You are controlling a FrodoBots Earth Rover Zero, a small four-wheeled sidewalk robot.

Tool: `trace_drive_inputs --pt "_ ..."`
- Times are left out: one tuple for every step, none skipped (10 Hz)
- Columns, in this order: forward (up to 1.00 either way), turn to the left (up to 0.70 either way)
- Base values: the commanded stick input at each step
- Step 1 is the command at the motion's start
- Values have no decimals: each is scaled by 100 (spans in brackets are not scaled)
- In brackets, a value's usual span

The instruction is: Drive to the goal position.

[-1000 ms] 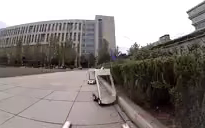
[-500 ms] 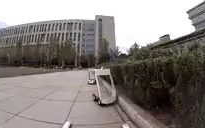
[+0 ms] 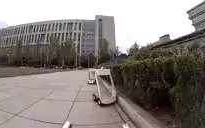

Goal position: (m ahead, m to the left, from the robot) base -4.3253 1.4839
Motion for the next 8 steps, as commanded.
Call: trace_drive_inputs --pt "6 0" --pt "6 0" --pt "6 0" --pt "6 0" --pt "6 0" --pt "6 0" --pt "6 0" --pt "6 0"
